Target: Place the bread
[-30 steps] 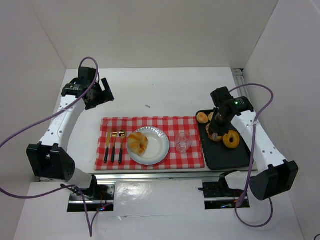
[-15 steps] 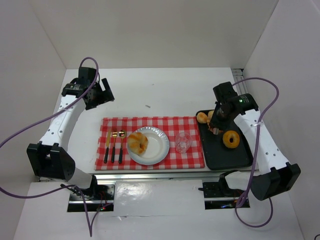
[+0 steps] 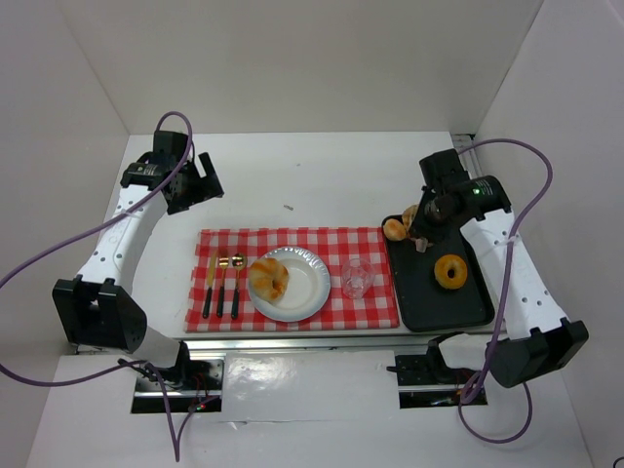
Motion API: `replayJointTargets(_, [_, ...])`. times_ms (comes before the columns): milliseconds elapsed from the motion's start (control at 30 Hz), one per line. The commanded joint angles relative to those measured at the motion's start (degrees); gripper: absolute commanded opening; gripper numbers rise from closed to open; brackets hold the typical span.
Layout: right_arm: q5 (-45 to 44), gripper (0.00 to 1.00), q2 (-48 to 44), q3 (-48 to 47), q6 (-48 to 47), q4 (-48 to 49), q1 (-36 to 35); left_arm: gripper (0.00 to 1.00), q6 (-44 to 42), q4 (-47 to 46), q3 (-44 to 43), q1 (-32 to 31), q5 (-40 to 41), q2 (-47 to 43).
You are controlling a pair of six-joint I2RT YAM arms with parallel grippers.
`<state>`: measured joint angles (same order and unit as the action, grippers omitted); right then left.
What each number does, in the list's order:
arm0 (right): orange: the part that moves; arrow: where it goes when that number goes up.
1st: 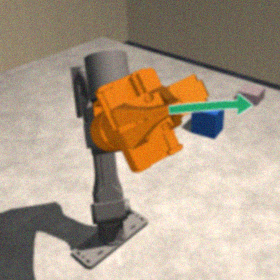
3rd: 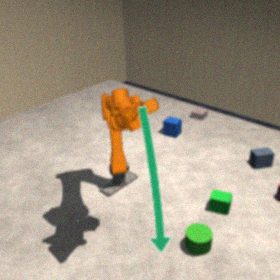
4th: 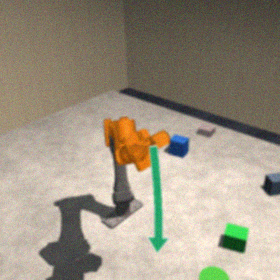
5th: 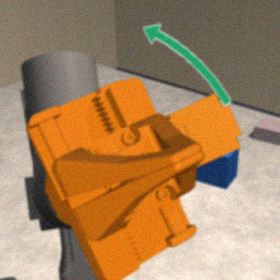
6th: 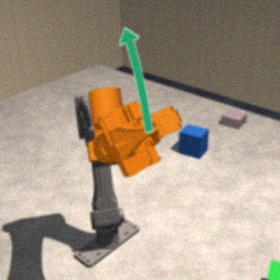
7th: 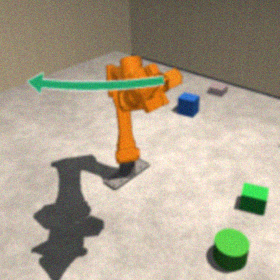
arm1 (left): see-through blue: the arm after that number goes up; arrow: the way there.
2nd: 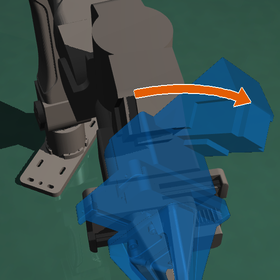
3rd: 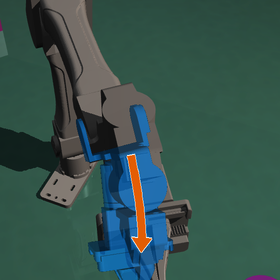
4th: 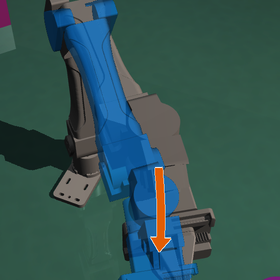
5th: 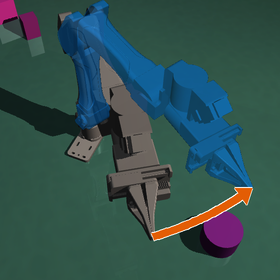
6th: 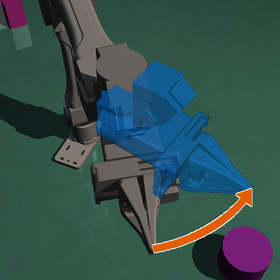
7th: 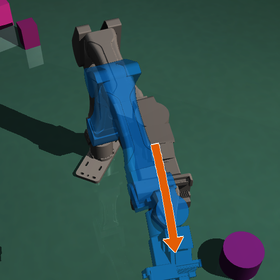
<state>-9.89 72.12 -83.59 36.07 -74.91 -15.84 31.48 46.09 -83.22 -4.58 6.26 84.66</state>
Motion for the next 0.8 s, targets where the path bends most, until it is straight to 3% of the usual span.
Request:
replayJointTargets(0, [-1.4, 0.0, 0.3, -3.2, -0.7, -0.2, -0.5, 0.99, -0.9, -1.3, -0.6, 0.4, -0.5, 0.2])
replayJointTargets(333, [0.0, 0.0, 4.1, -8.2, -2.0, 2.2, -9.7, 0.99, -0.9, -1.3, -0.6, 0.4, -0.5, 0.2])
replayJointTargets(567, [10.2, 0.0, 7.2, -10.3, -6.3, 12.8, -20.0, 0.99, -0.9, -1.3, -0.6, 0.4, 0.1, 0.2])
replayJointTargets(767, [15.7, 0.0, 7.9, -7.0, -8.6, 14.8, -29.9, 0.99, -0.9, -1.3, -0.6, 0.4, 0.1, -0.3])
